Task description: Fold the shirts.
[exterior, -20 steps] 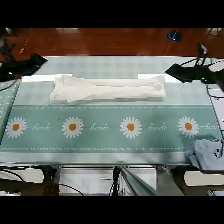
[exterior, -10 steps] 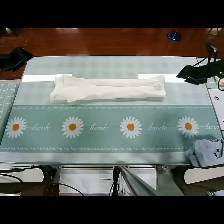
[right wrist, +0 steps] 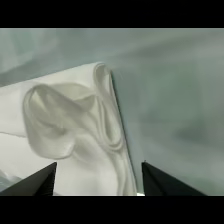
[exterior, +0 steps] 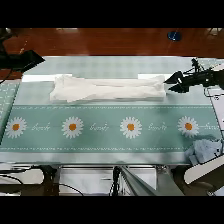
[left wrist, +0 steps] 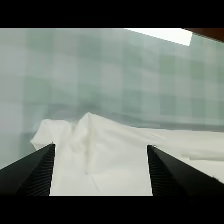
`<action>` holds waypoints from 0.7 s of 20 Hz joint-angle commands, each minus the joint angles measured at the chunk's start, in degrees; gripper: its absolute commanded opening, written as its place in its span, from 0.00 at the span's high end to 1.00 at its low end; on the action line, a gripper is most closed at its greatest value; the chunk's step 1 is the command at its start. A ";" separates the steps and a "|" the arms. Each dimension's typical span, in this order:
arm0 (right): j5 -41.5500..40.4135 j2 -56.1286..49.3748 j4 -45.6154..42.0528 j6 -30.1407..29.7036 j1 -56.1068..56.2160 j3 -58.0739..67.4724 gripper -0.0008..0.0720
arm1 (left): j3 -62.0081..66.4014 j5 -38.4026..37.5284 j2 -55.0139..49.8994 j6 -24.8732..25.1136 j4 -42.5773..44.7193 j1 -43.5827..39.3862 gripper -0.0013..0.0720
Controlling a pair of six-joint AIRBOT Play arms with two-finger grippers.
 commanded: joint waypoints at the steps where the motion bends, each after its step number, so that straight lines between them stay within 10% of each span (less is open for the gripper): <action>1: -1.53 -2.12 1.73 -0.11 2.97 0.07 0.16 | 0.07 -0.11 -0.42 -0.02 0.94 -1.55 0.11; 4: -8.81 -2.73 -0.02 3.48 7.34 0.07 0.29 | 0.07 -0.31 -0.66 -0.02 0.92 -2.56 0.11; 6: -12.46 -2.71 -0.11 4.07 8.90 0.09 0.87 | 0.07 -0.81 -0.66 -0.02 0.92 -2.78 0.11; 7: -12.83 -2.47 1.11 3.93 8.85 0.09 0.96 | 0.07 -1.33 -0.66 -0.02 0.92 -2.78 0.11; 10: -9.86 1.51 1.92 0.74 8.41 0.09 0.96 | 0.07 -4.17 -0.63 -0.07 0.85 -2.86 0.13; 12: -6.40 6.23 0.66 0.46 7.98 0.09 0.96 | 0.07 -7.87 -0.66 -2.80 0.20 -3.54 0.54; 14: -3.30 11.52 -3.74 0.63 8.00 0.09 0.96 | 0.07 -10.69 -0.66 -4.22 -2.56 -5.49 0.60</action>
